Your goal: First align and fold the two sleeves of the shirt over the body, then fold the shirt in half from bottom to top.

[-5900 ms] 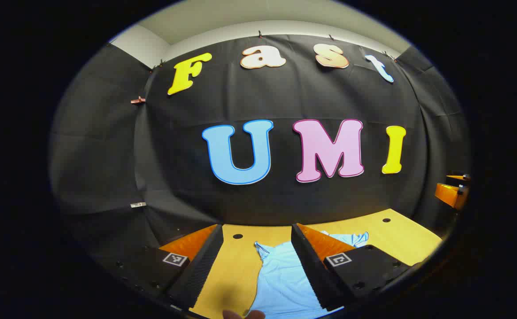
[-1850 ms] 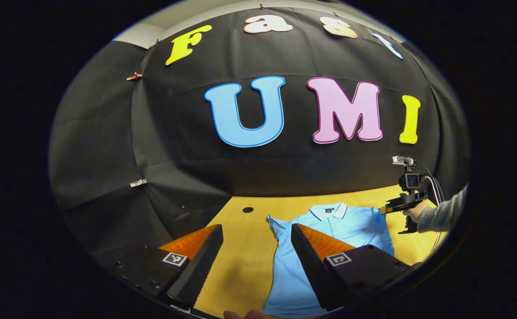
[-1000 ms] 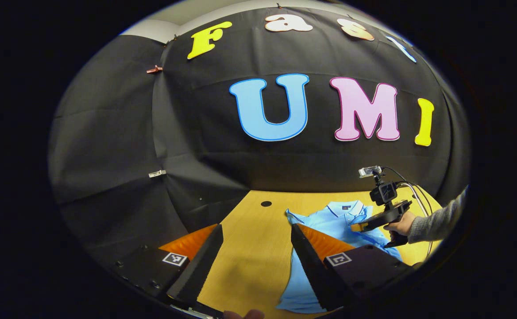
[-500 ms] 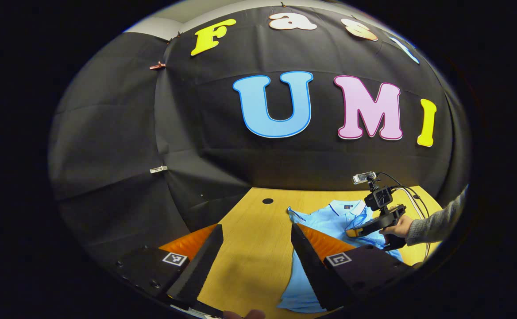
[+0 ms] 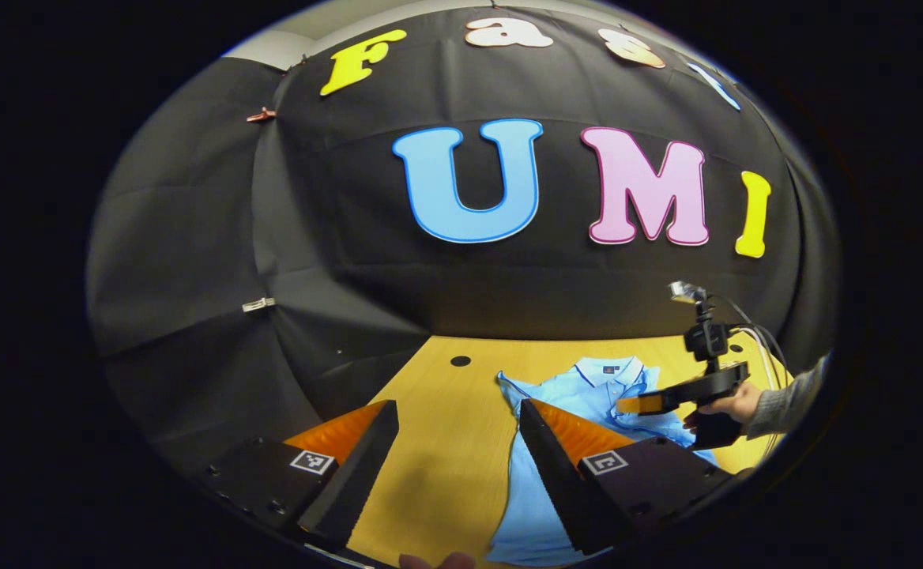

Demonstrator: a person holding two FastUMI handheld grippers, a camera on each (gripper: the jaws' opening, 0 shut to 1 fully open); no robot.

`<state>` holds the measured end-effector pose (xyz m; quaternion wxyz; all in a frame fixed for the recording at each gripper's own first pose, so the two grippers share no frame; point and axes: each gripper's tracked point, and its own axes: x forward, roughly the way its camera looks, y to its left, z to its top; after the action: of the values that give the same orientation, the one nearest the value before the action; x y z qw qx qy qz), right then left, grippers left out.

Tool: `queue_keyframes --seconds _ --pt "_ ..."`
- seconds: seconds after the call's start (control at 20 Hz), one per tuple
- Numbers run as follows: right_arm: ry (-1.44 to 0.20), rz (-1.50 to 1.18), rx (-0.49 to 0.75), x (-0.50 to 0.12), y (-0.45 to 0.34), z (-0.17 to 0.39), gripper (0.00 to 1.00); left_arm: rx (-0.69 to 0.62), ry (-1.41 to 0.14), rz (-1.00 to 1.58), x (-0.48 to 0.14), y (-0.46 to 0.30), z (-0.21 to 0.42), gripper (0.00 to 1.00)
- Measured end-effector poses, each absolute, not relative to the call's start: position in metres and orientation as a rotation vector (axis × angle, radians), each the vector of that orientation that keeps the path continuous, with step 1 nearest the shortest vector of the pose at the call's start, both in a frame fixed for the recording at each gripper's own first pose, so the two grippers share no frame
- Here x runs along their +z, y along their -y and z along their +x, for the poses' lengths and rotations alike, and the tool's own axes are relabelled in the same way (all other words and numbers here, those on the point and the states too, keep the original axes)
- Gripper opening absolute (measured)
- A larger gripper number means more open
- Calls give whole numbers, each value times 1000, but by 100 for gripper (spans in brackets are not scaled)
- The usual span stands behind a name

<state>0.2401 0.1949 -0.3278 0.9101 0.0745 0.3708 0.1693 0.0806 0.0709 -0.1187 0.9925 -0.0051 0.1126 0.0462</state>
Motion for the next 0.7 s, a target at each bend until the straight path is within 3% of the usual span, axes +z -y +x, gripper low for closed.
queue_keyframes --seconds 0.1,0.2,0.7 --pt "-710 161 329 -310 -173 237 86 59 -231 7 -126 -59 106 98" --pt "-672 174 309 -294 -151 230 96 40 -232 27 -136 -48 135 98" --pt "-599 239 234 -247 -59 178 96 -2 -375 64 -234 3 274 98"
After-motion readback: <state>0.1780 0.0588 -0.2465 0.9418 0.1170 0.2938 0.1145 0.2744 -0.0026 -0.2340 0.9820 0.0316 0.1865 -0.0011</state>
